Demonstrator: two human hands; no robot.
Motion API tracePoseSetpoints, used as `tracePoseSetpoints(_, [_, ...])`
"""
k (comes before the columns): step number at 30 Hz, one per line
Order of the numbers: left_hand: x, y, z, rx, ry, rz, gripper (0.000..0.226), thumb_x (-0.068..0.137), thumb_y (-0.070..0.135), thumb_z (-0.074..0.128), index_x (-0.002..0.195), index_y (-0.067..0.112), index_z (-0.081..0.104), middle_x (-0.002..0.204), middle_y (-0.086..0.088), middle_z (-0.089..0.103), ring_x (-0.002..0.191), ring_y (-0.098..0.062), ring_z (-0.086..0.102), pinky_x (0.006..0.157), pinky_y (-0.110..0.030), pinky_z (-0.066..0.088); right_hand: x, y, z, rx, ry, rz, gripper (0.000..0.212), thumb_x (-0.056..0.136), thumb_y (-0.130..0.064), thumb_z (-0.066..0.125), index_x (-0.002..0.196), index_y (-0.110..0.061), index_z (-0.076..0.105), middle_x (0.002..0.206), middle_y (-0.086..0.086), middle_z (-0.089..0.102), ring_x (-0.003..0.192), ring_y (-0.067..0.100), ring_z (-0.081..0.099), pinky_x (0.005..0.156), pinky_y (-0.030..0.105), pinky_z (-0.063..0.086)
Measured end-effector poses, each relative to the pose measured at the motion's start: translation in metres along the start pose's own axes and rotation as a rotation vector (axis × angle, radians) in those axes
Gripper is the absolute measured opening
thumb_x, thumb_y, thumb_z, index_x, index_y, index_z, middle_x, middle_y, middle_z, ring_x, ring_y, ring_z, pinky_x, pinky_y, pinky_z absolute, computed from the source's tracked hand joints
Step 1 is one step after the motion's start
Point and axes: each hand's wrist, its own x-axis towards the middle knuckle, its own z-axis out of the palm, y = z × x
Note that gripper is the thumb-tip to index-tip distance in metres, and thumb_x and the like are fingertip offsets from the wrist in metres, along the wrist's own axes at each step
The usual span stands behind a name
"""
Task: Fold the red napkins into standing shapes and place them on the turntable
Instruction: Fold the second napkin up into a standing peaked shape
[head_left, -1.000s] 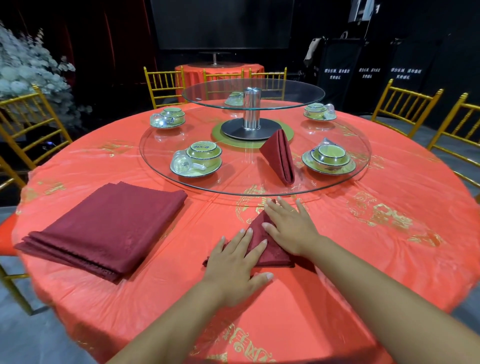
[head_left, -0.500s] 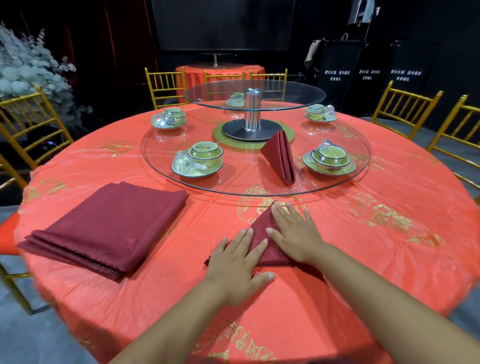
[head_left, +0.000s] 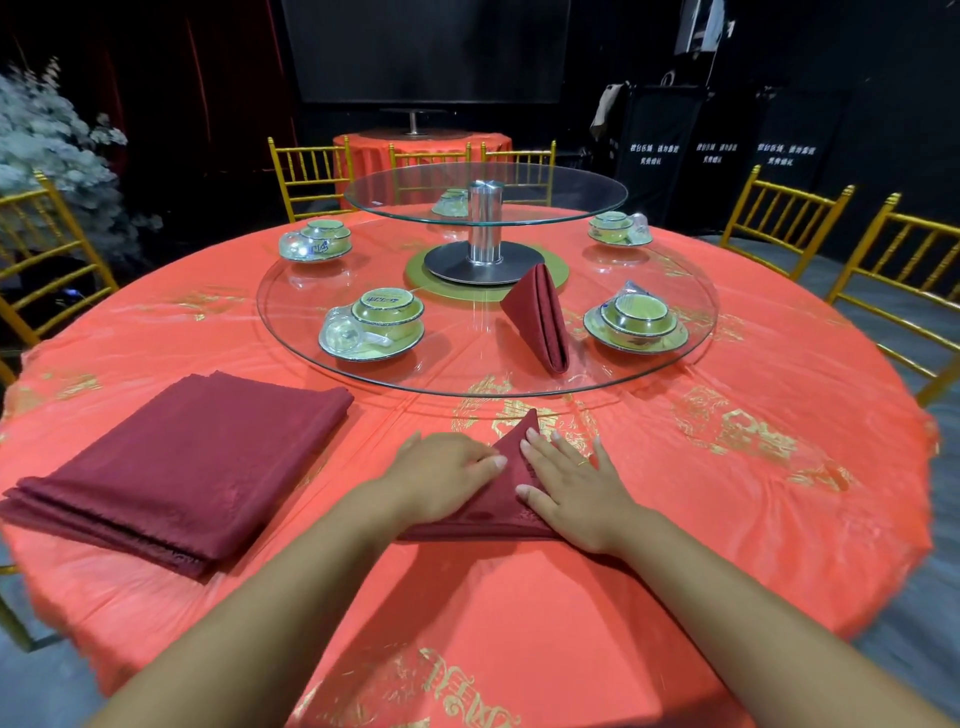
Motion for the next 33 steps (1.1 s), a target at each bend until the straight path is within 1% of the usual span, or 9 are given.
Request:
tracePoseSetpoints(2, [0.019,-0.003,0.003,0.010,0.073,-0.035,0.042,0.099,0.051,0.033,0.138,0.042,0.044,0.153,0.004,0.032,0.144,-0.014,0.021,0.116,-0.056,0.006,-0.001,-0.001,0.001,0.001,0.008,0.005,0.066,0.095,-0.060,0.015,0.152,-0.029,0.000,0.158,-0.014,-0.011,0.146,0.012,-0.011,0.114,0.050,-0.015])
tracePoseSetpoints(3, [0.029,-0.003,0.007,0.022,0.065,-0.053,0.044,0.099,0.051,0.032,0.142,0.044,0.036,0.158,0.003,0.021,0.147,-0.014,0.011,0.116,-0.056,0.000,-0.001,-0.001,0.001,-0.002,0.012,0.008,0.066,0.095,-0.060,0.014,0.152,-0.029,0.000,0.158,-0.014,-0.011,0.146,0.013,-0.011,0.114,0.050,-0.015])
tracePoseSetpoints(5, [0.044,0.001,0.016,0.049,0.017,-0.060,0.047,0.098,0.054,0.029,0.145,0.047,0.027,0.161,0.000,0.008,0.148,-0.015,-0.002,0.113,-0.056,-0.007,-0.001,-0.002,0.001,-0.010,0.011,0.012,0.067,0.095,-0.060,0.014,0.152,-0.028,0.000,0.158,-0.013,-0.011,0.146,0.014,-0.011,0.114,0.050,-0.015])
tracePoseSetpoints(12, [0.056,-0.006,0.042,0.207,-0.003,-0.028,0.048,0.096,0.060,0.016,0.143,0.058,0.004,0.160,0.003,-0.016,0.146,-0.016,-0.016,0.109,-0.057,-0.018,0.000,-0.002,0.001,-0.017,-0.027,0.024,0.069,0.094,-0.062,0.012,0.151,-0.029,-0.005,0.158,-0.014,-0.015,0.146,0.014,-0.013,0.114,0.054,-0.013])
tracePoseSetpoints(15, [0.051,-0.013,0.042,0.217,-0.056,-0.041,0.050,0.094,0.064,0.016,0.141,0.061,0.000,0.159,-0.001,-0.018,0.145,-0.016,-0.021,0.109,-0.056,-0.018,0.001,-0.002,0.002,-0.014,-0.035,0.027,0.069,0.093,-0.063,0.011,0.151,-0.030,-0.006,0.157,-0.015,-0.016,0.146,0.014,-0.014,0.113,0.054,-0.014])
tracePoseSetpoints(20, [0.033,-0.026,0.036,0.246,-0.116,-0.054,0.052,0.092,0.068,0.015,0.139,0.063,-0.005,0.160,-0.002,-0.013,0.145,-0.017,-0.020,0.110,-0.059,-0.015,-0.001,-0.003,0.001,-0.006,-0.041,0.040,0.069,0.093,-0.064,0.010,0.151,-0.030,-0.004,0.157,-0.016,-0.016,0.146,0.013,-0.013,0.113,0.054,-0.014])
tracePoseSetpoints(24, [0.007,-0.039,0.037,0.247,-0.116,-0.024,0.052,0.093,0.067,0.015,0.139,0.063,-0.008,0.161,0.000,-0.013,0.145,-0.015,-0.020,0.112,-0.056,-0.015,-0.001,-0.004,0.000,0.007,-0.045,0.042,0.069,0.093,-0.064,0.010,0.151,-0.031,-0.004,0.157,-0.017,-0.016,0.146,0.013,-0.012,0.113,0.054,-0.014])
tracePoseSetpoints(28, [-0.023,-0.052,0.037,0.243,-0.102,0.003,0.048,0.096,0.062,0.015,0.131,0.064,-0.018,0.160,0.003,-0.013,0.145,-0.012,-0.020,0.113,-0.051,-0.015,-0.001,-0.004,0.000,0.015,-0.046,0.041,0.068,0.093,-0.064,0.011,0.151,-0.031,-0.004,0.157,-0.017,-0.016,0.145,0.013,-0.013,0.113,0.055,-0.015])
tracePoseSetpoints(33, [-0.047,-0.063,0.034,0.272,-0.073,0.005,0.046,0.096,0.059,0.011,0.130,0.065,-0.019,0.160,0.009,-0.013,0.145,-0.009,-0.018,0.112,-0.052,-0.016,-0.001,-0.004,0.000,0.017,-0.035,0.043,0.068,0.093,-0.064,0.010,0.151,-0.031,-0.004,0.157,-0.017,-0.016,0.146,0.012,-0.013,0.113,0.055,-0.015])
